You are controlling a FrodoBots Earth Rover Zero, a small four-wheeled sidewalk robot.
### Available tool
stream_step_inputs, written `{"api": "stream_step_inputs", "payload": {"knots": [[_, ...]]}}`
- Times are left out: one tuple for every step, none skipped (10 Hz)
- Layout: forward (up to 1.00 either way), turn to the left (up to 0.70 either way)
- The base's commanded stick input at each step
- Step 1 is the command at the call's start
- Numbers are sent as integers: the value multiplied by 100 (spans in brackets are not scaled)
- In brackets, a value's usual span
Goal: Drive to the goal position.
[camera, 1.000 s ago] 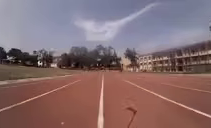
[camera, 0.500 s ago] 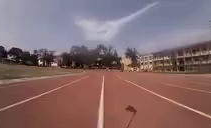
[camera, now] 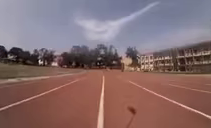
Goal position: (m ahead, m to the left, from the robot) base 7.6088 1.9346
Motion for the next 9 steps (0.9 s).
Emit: {"api": "stream_step_inputs", "payload": {"knots": [[70, 0], [70, 0], [70, 0], [70, 0], [70, 0], [70, 0], [70, 0], [70, 0], [70, 0]]}}
